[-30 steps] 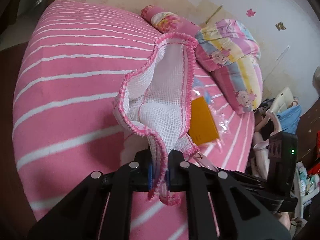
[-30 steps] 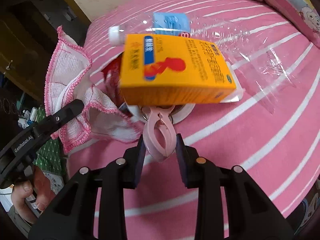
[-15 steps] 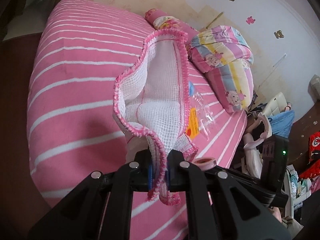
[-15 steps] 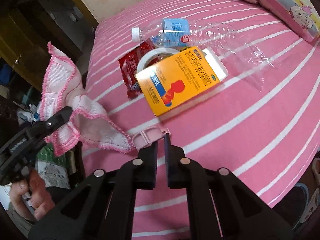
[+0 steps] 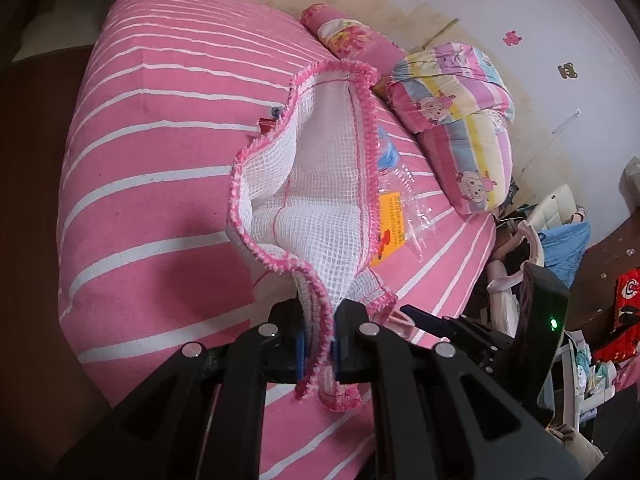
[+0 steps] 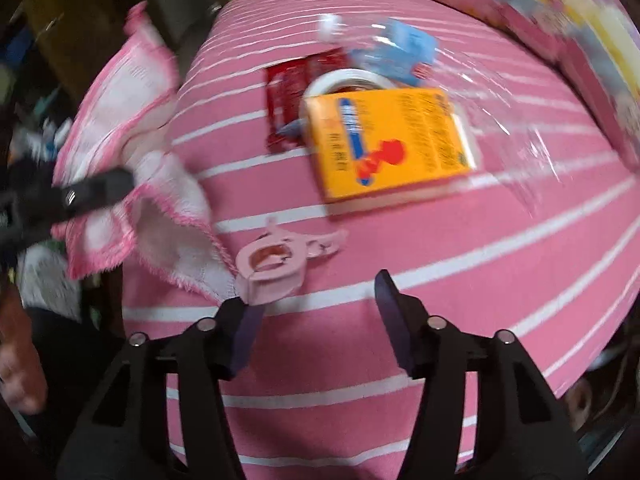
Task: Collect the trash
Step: 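Grasp the pink plastic clothespin with the right tool while the left tool holds the cloth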
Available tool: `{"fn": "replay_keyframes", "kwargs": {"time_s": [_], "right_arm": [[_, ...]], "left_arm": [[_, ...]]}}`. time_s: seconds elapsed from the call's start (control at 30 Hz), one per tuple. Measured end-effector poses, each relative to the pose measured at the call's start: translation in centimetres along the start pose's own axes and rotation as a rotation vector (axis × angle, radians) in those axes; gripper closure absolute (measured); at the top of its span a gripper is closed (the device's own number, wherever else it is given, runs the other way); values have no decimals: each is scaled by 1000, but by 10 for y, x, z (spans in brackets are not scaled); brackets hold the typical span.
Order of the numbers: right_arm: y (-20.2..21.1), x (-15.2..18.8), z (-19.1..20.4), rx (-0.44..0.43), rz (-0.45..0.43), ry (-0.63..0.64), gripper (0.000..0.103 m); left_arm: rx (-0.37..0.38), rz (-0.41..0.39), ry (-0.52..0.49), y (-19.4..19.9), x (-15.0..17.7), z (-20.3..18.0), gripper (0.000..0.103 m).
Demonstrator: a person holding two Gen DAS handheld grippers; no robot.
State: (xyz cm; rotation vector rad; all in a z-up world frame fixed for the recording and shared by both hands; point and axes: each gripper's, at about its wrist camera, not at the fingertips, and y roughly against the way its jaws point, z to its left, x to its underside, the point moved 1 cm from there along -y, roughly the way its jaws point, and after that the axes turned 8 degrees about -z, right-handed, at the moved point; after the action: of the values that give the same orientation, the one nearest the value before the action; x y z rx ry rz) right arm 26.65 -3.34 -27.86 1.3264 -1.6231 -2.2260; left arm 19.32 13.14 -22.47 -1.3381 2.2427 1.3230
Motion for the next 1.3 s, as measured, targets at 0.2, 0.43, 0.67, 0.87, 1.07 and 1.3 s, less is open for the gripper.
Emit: {"fn": "replay_keyframes", "kwargs": {"time_s": [0.2, 0.43, 0.67, 0.87, 1.07, 1.3], "right_arm": [[-12, -4, 24, 18, -19, 159, 42], [-30, -17, 44, 63, -50, 312, 60], [-50, -13, 24, 168, 113, 182, 27], [-63, -4, -5, 103, 163, -61, 32], [-49, -9, -15, 64, 128, -92, 72], [-6, -5, -24, 12, 58, -134, 72]], "left_arm": [[-30, 8, 51, 1, 0, 17, 95], [-20, 17, 103, 0, -2, 32, 95], [-24, 42, 116, -9, 2, 38, 95], [-12, 57, 118, -15, 4, 37, 94], [12, 42, 111, -12, 0, 30, 95], [37, 15, 72, 5, -3, 10, 95]]}}
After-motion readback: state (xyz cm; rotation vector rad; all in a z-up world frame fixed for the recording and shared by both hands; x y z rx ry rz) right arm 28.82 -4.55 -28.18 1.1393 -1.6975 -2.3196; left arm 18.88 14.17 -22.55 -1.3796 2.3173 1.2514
